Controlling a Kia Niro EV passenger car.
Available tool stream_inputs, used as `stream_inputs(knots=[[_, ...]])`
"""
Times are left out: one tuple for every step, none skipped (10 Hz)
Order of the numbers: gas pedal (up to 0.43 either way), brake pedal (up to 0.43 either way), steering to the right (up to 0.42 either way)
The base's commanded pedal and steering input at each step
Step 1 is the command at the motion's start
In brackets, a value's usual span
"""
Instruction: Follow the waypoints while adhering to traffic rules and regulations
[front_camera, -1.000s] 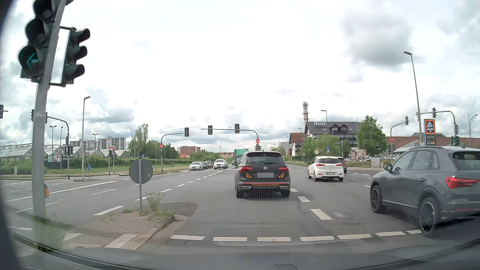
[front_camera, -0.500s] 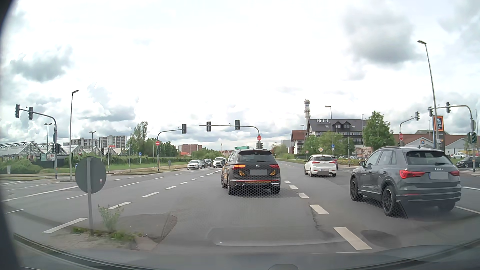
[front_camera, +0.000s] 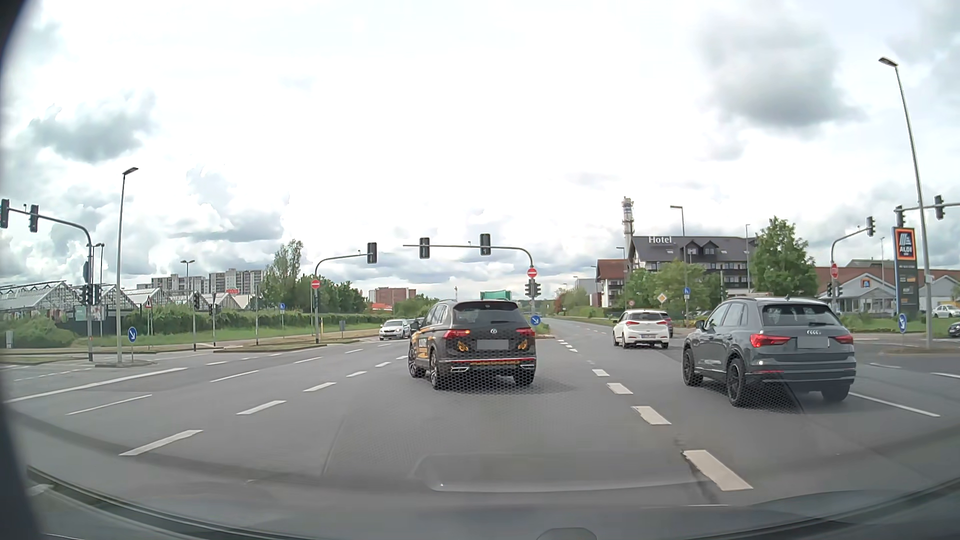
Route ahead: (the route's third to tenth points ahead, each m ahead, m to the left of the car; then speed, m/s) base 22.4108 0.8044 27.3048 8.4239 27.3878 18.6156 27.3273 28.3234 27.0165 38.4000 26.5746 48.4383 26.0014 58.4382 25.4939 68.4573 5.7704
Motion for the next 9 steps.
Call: stream_inputs(knots=[[0.169,0.0,-0.058],[0.169,0.0,-0.063],[0.138,0.0,-0.07],[0.138,0.0,-0.077],[0.138,0.0,-0.081],[0.138,0.0,-0.082],[0.138,0.0,-0.089],[0.138,0.0,-0.098],[0.138,0.0,-0.108]])
